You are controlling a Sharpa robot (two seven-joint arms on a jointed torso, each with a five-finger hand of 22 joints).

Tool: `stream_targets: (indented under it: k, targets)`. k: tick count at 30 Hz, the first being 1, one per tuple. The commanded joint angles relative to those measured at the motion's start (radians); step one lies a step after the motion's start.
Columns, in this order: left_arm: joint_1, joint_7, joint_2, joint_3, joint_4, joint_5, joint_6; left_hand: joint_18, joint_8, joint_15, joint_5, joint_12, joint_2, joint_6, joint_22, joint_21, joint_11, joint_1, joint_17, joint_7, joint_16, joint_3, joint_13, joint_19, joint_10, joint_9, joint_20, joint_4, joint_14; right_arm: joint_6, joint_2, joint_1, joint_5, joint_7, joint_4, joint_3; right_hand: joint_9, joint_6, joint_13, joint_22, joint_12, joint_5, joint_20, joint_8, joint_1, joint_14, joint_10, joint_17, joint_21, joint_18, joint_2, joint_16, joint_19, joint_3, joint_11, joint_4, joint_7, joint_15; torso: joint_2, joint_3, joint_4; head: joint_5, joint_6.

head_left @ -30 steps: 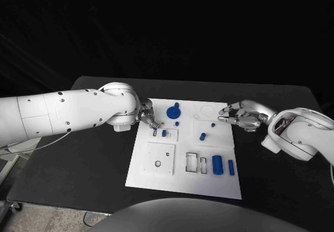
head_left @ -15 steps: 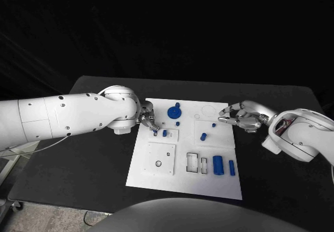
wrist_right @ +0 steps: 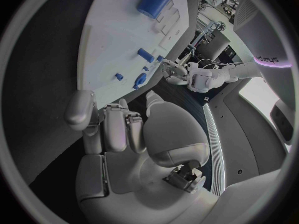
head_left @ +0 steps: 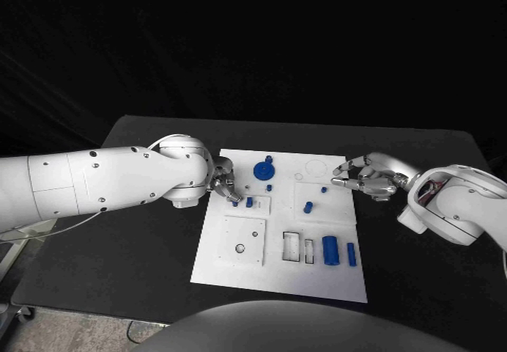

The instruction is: Assemble the parts on the task board

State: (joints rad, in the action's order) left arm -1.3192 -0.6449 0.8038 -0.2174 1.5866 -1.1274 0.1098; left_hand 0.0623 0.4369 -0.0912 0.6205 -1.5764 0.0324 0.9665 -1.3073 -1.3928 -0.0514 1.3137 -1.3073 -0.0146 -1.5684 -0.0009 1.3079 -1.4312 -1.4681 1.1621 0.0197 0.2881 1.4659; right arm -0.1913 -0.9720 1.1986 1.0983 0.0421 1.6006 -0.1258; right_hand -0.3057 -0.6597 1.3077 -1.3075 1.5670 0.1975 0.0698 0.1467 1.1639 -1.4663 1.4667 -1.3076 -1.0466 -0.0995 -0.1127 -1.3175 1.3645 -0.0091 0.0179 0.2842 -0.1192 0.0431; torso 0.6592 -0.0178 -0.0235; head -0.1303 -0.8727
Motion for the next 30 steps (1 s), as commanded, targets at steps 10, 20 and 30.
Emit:
stream_targets:
  k: [10,20,30]
  targets:
    - [0.008,0.005,-0.004,0.000,0.003,-0.021,-0.010,-0.005,-0.006,-0.001,-0.005,0.006,0.010,-0.004,-0.121,0.005,-0.001,-0.002,-0.264,0.004,-0.002,0.009,0.263,0.009,-0.103,0.002,0.001,-0.002,0.105,0.014,-0.001,-0.002,0.003,0.000,0.001,0.000,0.001,-0.007,0.256,-0.055,-0.004,0.006,0.003,0.003,0.009,-0.013,0.092,-0.093,0.003,-0.010,-0.002,0.007,-0.007,0.001,0.008,-0.005,0.002,-0.007,0.000,0.0003,0.0004,-0.001,0.000]
    - [0.012,0.008,0.003,0.000,0.004,-0.022,-0.009,-0.005,-0.006,-0.001,-0.005,0.006,0.010,-0.004,-0.121,0.006,-0.001,0.001,-0.264,0.004,-0.002,0.014,0.263,0.009,-0.103,0.003,0.002,-0.004,0.105,0.014,-0.002,-0.003,0.003,0.000,0.000,0.000,0.001,-0.007,0.256,-0.055,-0.004,0.006,0.003,0.003,0.009,-0.013,0.092,-0.093,0.003,-0.010,-0.002,0.007,-0.007,0.001,0.008,-0.005,0.002,-0.007,0.000,0.0003,0.0002,-0.001,0.000]
    - [0.016,0.010,0.001,0.000,0.006,-0.022,-0.004,-0.004,-0.005,0.001,-0.063,0.006,0.007,-0.004,-0.120,0.010,0.001,-0.007,-0.264,0.001,-0.002,0.023,0.263,0.012,-0.103,0.007,0.004,-0.002,0.105,0.015,-0.001,-0.004,0.002,-0.001,0.000,0.000,0.001,-0.007,0.256,-0.055,-0.004,0.006,0.003,0.003,0.009,-0.013,0.092,-0.093,0.003,-0.010,-0.002,0.007,-0.007,0.001,0.008,-0.005,0.002,-0.007,0.001,0.0002,-0.0005,-0.002,0.000]
